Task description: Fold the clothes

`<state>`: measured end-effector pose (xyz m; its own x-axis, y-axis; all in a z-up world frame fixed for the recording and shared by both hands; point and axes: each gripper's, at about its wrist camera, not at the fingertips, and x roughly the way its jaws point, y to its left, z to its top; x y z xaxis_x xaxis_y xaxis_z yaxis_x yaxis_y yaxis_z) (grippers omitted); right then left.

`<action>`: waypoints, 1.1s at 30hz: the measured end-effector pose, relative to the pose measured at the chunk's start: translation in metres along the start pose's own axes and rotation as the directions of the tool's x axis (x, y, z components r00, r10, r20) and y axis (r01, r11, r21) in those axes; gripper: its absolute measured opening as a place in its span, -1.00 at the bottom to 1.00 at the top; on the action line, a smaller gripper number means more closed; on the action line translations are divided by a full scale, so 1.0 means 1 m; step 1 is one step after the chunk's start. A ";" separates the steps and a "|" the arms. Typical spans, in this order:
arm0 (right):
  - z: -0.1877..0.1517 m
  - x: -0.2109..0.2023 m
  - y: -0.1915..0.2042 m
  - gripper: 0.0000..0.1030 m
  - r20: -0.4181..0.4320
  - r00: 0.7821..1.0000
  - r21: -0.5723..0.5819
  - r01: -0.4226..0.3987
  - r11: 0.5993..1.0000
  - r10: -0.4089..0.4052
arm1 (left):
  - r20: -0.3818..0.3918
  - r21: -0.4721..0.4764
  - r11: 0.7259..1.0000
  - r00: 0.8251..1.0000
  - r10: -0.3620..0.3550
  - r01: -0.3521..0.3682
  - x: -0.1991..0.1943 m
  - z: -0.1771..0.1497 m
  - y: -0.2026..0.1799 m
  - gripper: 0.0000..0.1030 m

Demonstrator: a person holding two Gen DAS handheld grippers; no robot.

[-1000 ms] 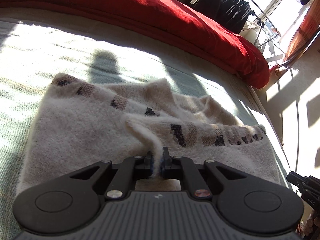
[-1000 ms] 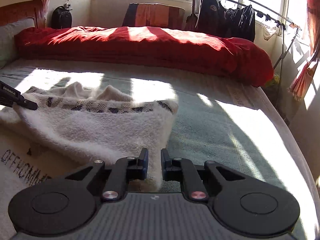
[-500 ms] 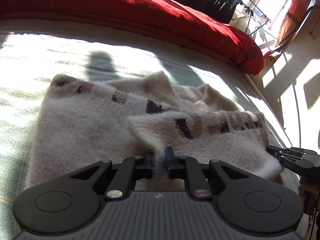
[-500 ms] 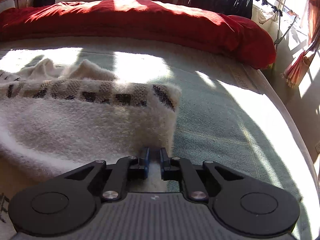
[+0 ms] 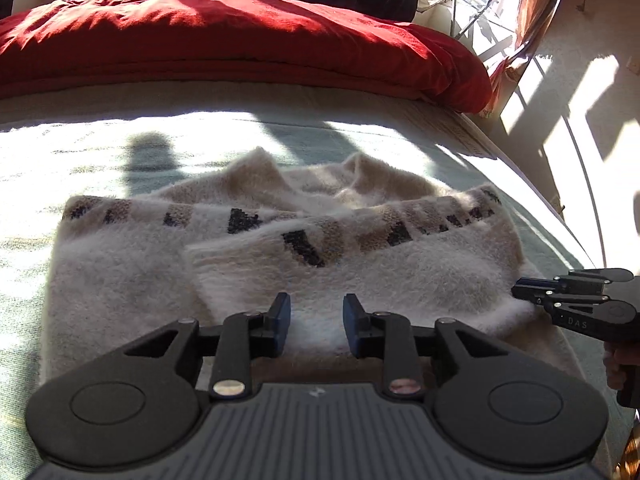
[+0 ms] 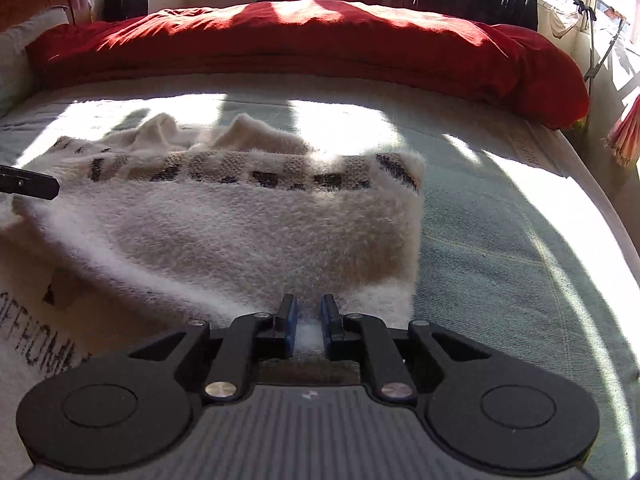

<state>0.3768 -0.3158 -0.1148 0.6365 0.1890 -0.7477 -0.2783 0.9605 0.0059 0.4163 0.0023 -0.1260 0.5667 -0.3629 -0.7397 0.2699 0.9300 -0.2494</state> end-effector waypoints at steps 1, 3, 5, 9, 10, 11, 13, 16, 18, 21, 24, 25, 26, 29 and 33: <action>0.004 -0.003 -0.005 -0.71 0.005 1.000 0.029 -0.019 0.999 0.019 | -0.004 0.020 1.000 1.000 0.006 -0.006 0.000 -0.001 -0.003 -0.45; 0.017 -0.006 -0.019 -0.71 0.034 0.999 0.071 -0.017 0.997 0.015 | 0.016 0.061 0.998 1.000 0.007 -0.008 -0.007 0.000 -0.011 -0.43; 0.031 -0.005 -0.031 -0.71 0.058 0.998 0.111 -0.009 0.994 0.003 | 0.025 0.103 0.994 0.999 -0.030 0.028 -0.011 0.004 -0.023 -0.41; 0.055 0.028 -0.054 -0.72 0.038 0.999 0.246 -0.029 0.969 0.020 | 0.011 0.233 0.971 0.998 -0.066 0.061 -0.003 0.007 -0.055 -0.30; 0.055 0.039 -0.058 -0.75 0.017 1.000 0.270 -0.019 0.963 0.015 | -0.005 0.238 0.970 0.998 -0.057 0.057 0.003 0.005 -0.056 -0.30; 0.053 0.049 -0.062 -0.77 -0.008 1.000 0.290 -0.002 0.957 0.005 | -0.024 0.233 0.971 0.998 -0.050 0.054 0.009 0.002 -0.055 -0.30; 0.044 0.061 -0.068 -0.78 -0.010 1.000 0.306 -0.015 0.952 0.019 | -0.028 0.186 0.979 0.996 -0.083 0.086 0.014 -0.001 -0.044 -0.27; 0.042 0.059 -0.073 -0.78 0.010 0.999 0.343 -0.043 0.938 0.042 | -0.033 0.127 0.983 0.991 -0.131 0.134 0.013 -0.002 -0.030 -0.26; 0.049 0.053 -0.077 -0.77 0.021 0.998 0.379 -0.067 0.923 0.064 | -0.038 0.131 0.982 0.990 -0.133 0.137 0.013 -0.002 -0.030 -0.25; 0.060 0.050 -0.085 -0.73 0.061 0.993 0.448 -0.117 0.886 0.100 | -0.040 0.153 0.981 0.993 -0.115 0.120 0.014 -0.002 -0.035 -0.25; 0.070 0.072 -0.095 -0.77 0.028 0.993 0.523 -0.111 0.845 0.114 | -0.041 0.148 0.981 0.992 -0.117 0.122 0.015 -0.002 -0.035 -0.25; 0.072 0.082 -0.098 -0.79 0.008 0.994 0.546 -0.098 0.832 0.111 | -0.042 0.146 0.982 0.992 -0.119 0.124 0.015 -0.002 -0.034 -0.25; 0.072 0.089 -0.102 -0.82 0.002 0.994 0.572 -0.094 0.815 0.113 | -0.044 0.145 0.982 0.992 -0.120 0.125 0.015 -0.002 -0.034 -0.25; 0.074 0.104 -0.110 -1.00 0.005 0.993 0.611 -0.095 0.786 0.116 | -0.049 0.140 0.982 0.991 -0.124 0.130 0.015 -0.001 -0.033 -0.25; 0.076 0.108 -0.112 -1.00 0.023 0.993 0.602 -0.109 0.791 0.120 | -0.053 0.137 0.982 0.991 -0.121 0.127 0.015 -0.001 -0.034 -0.24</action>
<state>0.5310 -0.3875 -0.1455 0.6147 0.3071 -0.7265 0.1437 0.8620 0.4860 0.4145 -0.0348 -0.1290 0.4876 -0.4687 -0.7366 0.4438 0.8596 -0.2532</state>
